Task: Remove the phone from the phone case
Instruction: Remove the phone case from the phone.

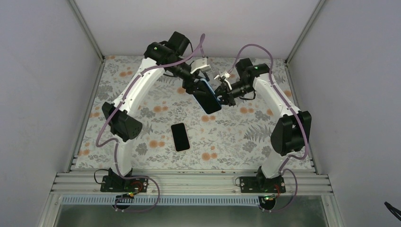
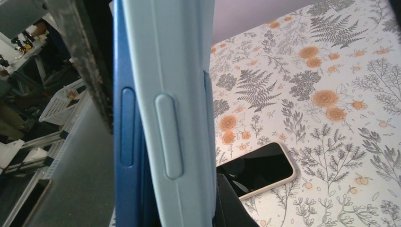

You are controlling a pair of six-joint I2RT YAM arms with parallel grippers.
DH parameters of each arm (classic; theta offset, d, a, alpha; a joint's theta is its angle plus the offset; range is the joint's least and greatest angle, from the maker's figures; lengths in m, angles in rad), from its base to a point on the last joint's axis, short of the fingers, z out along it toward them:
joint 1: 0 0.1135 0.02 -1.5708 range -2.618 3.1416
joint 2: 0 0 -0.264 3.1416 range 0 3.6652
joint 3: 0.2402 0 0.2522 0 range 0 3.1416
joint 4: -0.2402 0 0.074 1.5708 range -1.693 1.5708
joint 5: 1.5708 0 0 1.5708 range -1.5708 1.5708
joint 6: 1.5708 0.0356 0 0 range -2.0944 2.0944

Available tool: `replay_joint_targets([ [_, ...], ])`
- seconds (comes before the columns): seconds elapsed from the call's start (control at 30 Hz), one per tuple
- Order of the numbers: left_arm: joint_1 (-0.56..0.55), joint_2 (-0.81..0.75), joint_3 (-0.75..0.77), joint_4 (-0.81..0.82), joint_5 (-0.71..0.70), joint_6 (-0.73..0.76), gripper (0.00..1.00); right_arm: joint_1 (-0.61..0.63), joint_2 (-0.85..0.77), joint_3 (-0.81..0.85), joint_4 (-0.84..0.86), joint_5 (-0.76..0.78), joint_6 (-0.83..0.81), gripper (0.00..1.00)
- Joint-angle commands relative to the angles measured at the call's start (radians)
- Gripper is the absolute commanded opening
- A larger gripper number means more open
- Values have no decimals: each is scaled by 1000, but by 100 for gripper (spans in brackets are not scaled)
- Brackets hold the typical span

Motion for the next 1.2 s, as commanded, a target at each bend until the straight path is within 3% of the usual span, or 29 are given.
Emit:
replay_joint_targets([
  [0.0,-25,47,10,152,27,28,89,29,-74,20,11,-266,1,3],
  [0.07,-21,32,1,138,25,40,99,8,-68,7,12,-266,4,3],
  [0.37,6,-168,-248,312,-100,21,100,-116,23,-2,51,-205,65,3],
  [0.47,8,-218,-299,369,-184,4,100,-160,13,-18,173,-157,192,3],
  [0.57,8,-267,-363,470,-289,-38,100,-180,-41,-76,403,-40,442,3],
  [0.77,-85,-423,-612,819,-657,-75,100,-187,-170,-192,819,245,834,3],
  [1.0,-236,-421,-727,1014,-893,-32,100,-188,-180,-133,929,479,1035,3],
  [1.07,-291,-423,-804,1147,-1022,17,100,-188,-181,-125,947,520,1072,3],
  [1.17,-334,-415,-877,1315,-1097,50,100,-188,-190,-124,969,566,1123,3],
])
